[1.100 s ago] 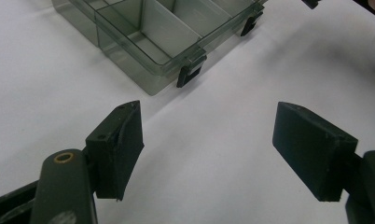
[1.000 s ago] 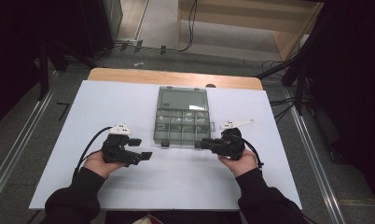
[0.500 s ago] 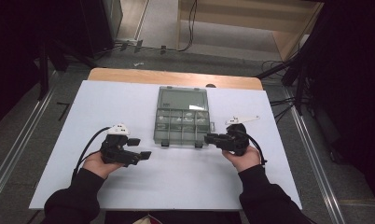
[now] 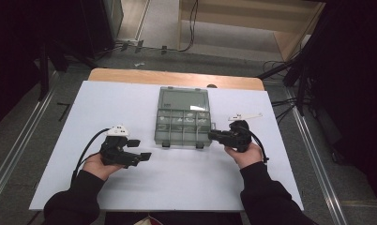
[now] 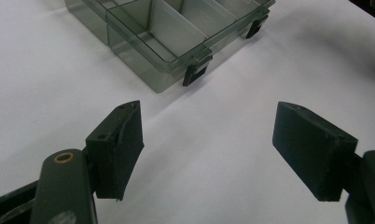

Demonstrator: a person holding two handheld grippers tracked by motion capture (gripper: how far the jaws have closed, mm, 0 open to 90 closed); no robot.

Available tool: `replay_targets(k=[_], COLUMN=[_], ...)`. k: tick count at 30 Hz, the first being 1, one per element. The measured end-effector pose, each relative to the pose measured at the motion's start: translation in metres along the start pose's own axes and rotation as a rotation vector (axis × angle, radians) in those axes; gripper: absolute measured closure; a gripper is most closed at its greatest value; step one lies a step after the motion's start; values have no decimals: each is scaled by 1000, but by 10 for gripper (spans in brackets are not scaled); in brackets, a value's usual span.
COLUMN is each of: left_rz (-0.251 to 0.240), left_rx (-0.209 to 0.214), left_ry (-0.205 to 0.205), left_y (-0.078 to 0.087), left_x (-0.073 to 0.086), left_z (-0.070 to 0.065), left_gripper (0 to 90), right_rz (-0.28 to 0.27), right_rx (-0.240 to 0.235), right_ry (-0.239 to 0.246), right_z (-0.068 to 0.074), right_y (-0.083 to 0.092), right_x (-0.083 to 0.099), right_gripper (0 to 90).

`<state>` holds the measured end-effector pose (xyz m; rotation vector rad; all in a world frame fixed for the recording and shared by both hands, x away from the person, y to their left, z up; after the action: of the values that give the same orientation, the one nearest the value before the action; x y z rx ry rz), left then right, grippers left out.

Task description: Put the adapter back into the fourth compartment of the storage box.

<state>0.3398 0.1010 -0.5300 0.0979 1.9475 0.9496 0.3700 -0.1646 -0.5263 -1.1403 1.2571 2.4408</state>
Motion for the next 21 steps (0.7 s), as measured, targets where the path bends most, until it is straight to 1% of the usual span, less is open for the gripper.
replay_targets(k=[3,5,9,11,14,20,21], left_rz=[2,1,2,3,2,4,3], left_rx=[-1,0,0,0,1,-1,-1], left_ry=[2,3,3,2,2,2,2], left_y=[-1,-1,-1,-2,-2,-2,-2], left_x=[1,1,1,1,1,1,1], left_z=[0,-1,0,0,-1,0,0], left_gripper=[252,252,252,252,252,252,252], right_rz=[-6,-7,-10,-12,-11,-29,-35], right_rx=[9,6,20,30,33,41,36], right_ry=[-3,-15,-6,-5,-27,-52,-57], right_z=[-3,-5,-5,-8,-13,-21,-22], right_y=[-2,-3,-7,-9,-12,-18,-19], right_x=[-3,-5,-8,-10,-13,-23,-25], right_gripper=[739,739,739,739,739,739,739])
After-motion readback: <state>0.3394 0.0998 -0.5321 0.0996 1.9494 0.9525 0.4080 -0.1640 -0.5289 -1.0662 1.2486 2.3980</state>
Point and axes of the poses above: each handheld gripper's, and its own axes: y roughly backward along the jaws, x roughly out of its underside, z roughly to its left, the point moved 10 cm from there along -y, roughly forward along the jaws
